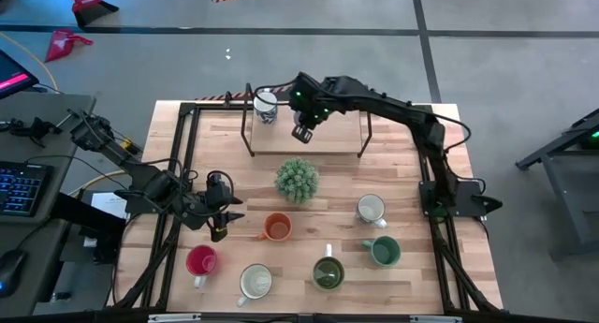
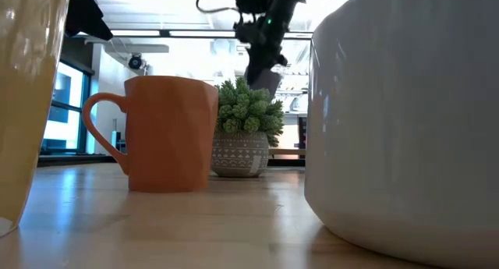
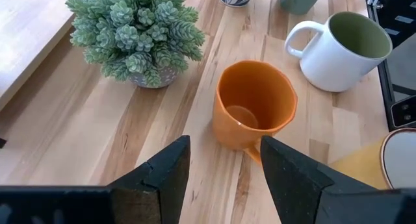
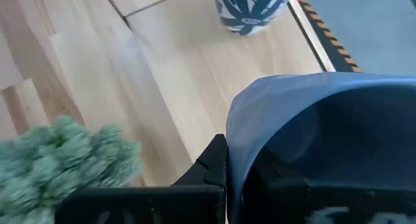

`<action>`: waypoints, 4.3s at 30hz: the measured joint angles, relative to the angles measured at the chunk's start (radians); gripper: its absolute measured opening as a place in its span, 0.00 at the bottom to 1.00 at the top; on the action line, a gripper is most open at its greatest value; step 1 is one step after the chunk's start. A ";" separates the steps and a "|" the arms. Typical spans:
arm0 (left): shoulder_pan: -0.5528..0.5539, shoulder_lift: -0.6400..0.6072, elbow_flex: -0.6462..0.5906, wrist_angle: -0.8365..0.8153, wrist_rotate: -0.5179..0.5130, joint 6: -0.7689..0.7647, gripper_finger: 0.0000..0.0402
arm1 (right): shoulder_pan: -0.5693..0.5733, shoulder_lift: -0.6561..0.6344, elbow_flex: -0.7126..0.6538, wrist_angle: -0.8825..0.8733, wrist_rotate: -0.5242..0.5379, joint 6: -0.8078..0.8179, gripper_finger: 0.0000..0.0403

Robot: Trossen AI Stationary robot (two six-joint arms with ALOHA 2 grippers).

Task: Place coffee mugs
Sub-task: Put the blue mug on the shelf

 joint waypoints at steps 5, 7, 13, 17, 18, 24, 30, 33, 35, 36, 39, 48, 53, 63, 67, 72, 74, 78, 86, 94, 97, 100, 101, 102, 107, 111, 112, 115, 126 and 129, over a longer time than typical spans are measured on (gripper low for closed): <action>0.000 0.000 0.000 0.000 0.000 0.000 0.44 | -0.029 0.059 0.012 0.009 -0.051 0.002 0.00; 0.000 0.000 0.000 0.000 0.000 0.000 0.44 | -0.032 0.077 0.012 0.016 -0.055 0.004 0.00; 0.000 0.000 0.000 0.000 0.000 0.000 0.44 | -0.032 0.117 0.013 0.027 -0.074 -0.014 0.00; 0.000 0.000 0.000 0.000 0.008 -0.011 0.44 | -0.032 0.128 0.013 -0.019 -0.070 -0.021 0.00; 0.000 0.000 0.000 0.000 0.008 -0.018 0.44 | -0.032 0.128 0.012 -0.026 -0.069 -0.021 0.00; 0.000 0.000 0.000 0.000 0.008 -0.018 0.44 | -0.033 0.129 0.011 -0.041 -0.079 -0.021 0.00; 0.000 0.000 0.000 0.000 0.008 -0.024 0.44 | -0.017 0.135 0.009 -0.072 -0.089 0.002 0.00; 0.000 0.000 0.000 0.000 0.008 -0.024 0.44 | -0.009 0.135 0.009 -0.066 -0.069 0.005 0.00; 0.000 0.000 0.000 0.000 0.008 -0.024 0.44 | -0.008 0.135 0.009 -0.073 -0.071 0.006 0.00; 0.000 0.000 0.000 0.000 0.008 -0.024 0.44 | -0.008 0.135 0.009 -0.073 -0.073 0.009 0.00; 0.000 0.000 0.000 0.000 0.008 -0.027 0.44 | -0.008 0.139 0.009 -0.072 -0.080 0.031 0.00; 0.000 0.000 0.000 0.000 0.008 -0.026 0.44 | -0.006 0.140 0.008 -0.072 -0.081 0.039 0.00; 0.000 0.000 0.000 0.001 0.008 -0.026 0.44 | -0.006 0.140 0.008 -0.100 -0.094 0.039 0.00; 0.000 0.000 0.000 0.001 0.008 -0.026 0.44 | -0.006 0.140 0.008 -0.107 -0.060 0.043 0.00; 0.000 0.000 0.000 0.001 0.008 -0.026 0.44 | -0.006 0.154 0.008 -0.107 -0.070 0.043 0.00; 0.000 0.000 0.000 0.001 0.012 -0.038 0.44 | 0.003 0.196 0.016 -0.110 -0.052 0.052 0.00; 0.000 0.000 0.000 0.001 0.015 -0.050 0.44 | 0.013 0.199 0.014 -0.106 -0.011 0.046 0.00; 0.000 0.000 0.000 0.000 0.033 -0.051 0.44 | 0.016 0.198 0.029 -0.105 -0.007 0.027 0.00; 0.000 0.000 0.000 0.001 0.034 -0.052 0.44 | -0.011 0.205 0.057 -0.102 -0.012 0.031 0.03; 0.000 0.000 0.000 0.001 0.034 -0.052 0.44 | -0.012 0.207 0.057 -0.109 -0.024 0.031 0.19; 0.000 0.000 0.000 0.001 0.034 -0.052 0.44 | -0.012 0.207 0.057 -0.116 -0.025 0.031 0.24; 0.000 0.000 0.000 0.000 0.034 -0.052 0.44 | -0.011 0.199 0.057 -0.133 -0.025 0.031 0.27; 0.000 0.000 0.000 0.001 0.034 -0.052 0.44 | -0.011 0.193 0.060 -0.136 -0.027 0.031 0.27; 0.000 0.000 0.000 0.001 0.034 -0.052 0.44 | -0.011 0.186 0.065 -0.148 -0.026 0.031 0.28; 0.000 0.000 0.000 0.002 0.034 -0.052 0.44 | -0.011 0.167 0.158 -0.186 -0.012 0.031 0.28; 0.000 0.000 0.000 0.001 0.034 -0.052 0.44 | -0.011 0.131 0.183 -0.203 -0.015 0.035 0.28; 0.000 0.000 0.000 0.000 0.034 -0.052 0.44 | -0.010 0.123 0.174 -0.227 -0.011 0.047 0.28; 0.000 0.000 0.000 -0.003 0.034 -0.052 0.44 | -0.004 0.097 0.172 -0.320 0.017 0.080 0.28; 0.000 0.000 0.000 -0.001 0.034 -0.051 0.44 | 0.011 0.084 0.088 -0.421 0.071 0.092 0.17; 0.000 0.000 0.000 -0.001 0.034 -0.051 0.44 | 0.011 0.084 0.020 -0.412 0.073 0.090 0.10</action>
